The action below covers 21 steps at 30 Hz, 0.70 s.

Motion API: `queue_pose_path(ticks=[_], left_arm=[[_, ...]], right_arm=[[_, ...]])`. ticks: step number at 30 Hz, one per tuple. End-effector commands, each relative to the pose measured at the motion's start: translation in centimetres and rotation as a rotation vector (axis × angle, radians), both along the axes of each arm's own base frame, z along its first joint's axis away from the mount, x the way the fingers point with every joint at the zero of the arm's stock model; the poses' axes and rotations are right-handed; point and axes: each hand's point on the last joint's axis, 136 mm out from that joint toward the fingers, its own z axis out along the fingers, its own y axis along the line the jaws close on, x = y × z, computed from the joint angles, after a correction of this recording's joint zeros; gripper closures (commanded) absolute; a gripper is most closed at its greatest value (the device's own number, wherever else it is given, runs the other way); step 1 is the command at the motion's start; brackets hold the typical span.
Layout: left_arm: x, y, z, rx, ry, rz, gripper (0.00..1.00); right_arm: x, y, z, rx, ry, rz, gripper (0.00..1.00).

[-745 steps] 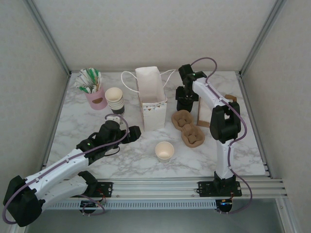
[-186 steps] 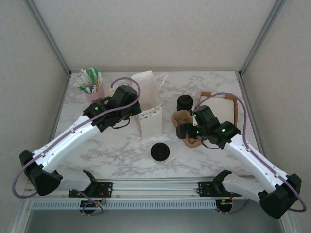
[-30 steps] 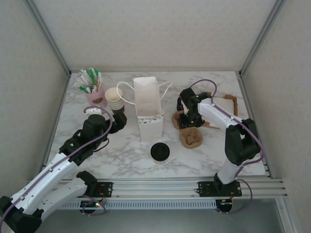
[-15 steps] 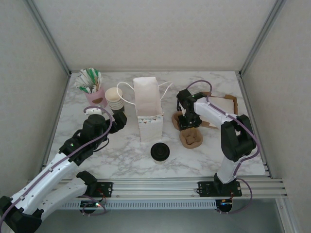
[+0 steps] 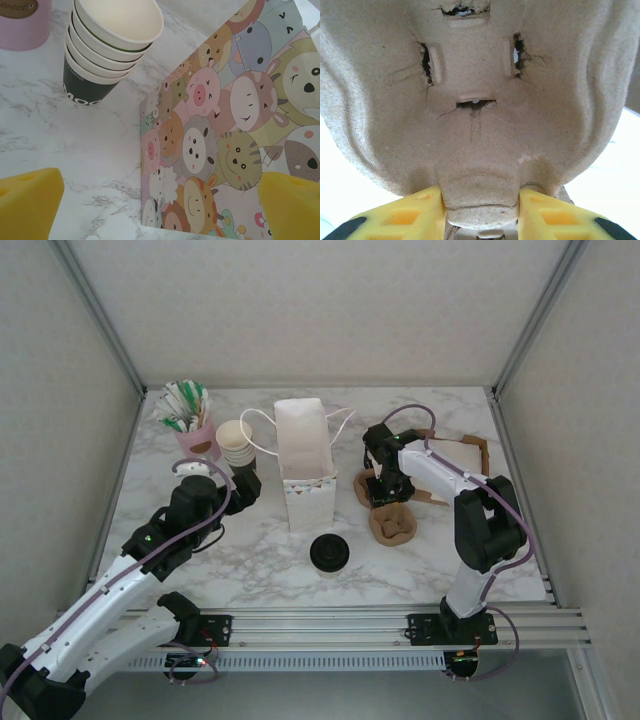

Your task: Pack the takeout coffee

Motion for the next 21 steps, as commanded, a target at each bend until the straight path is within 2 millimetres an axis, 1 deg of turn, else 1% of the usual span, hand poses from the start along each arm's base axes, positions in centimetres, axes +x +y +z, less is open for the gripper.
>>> queue_pose_path(ticks=[1, 8, 16, 21], left_arm=[[0.2, 0.0, -0.2, 0.005, -0.005, -0.007, 0.00], [0.0, 0.1, -0.1, -0.001, -0.010, -0.011, 0.00], [-0.1, 0.0, 0.1, -0.008, -0.018, -0.014, 0.00], [-0.3, 0.3, 0.9, -0.016, -0.047, -0.007, 0.00]], right_arm=[[-0.7, 0.5, 1.5, 0.045, -0.001, 0.004, 0.62], [-1.1, 0.4, 2.0, 0.068, 0.001, -0.003, 0.61], [-1.4, 0.2, 2.7, 0.080, -0.007, -0.012, 0.62], [-1.5, -0.3, 4.2, 0.083, -0.046, -0.027, 0.63]])
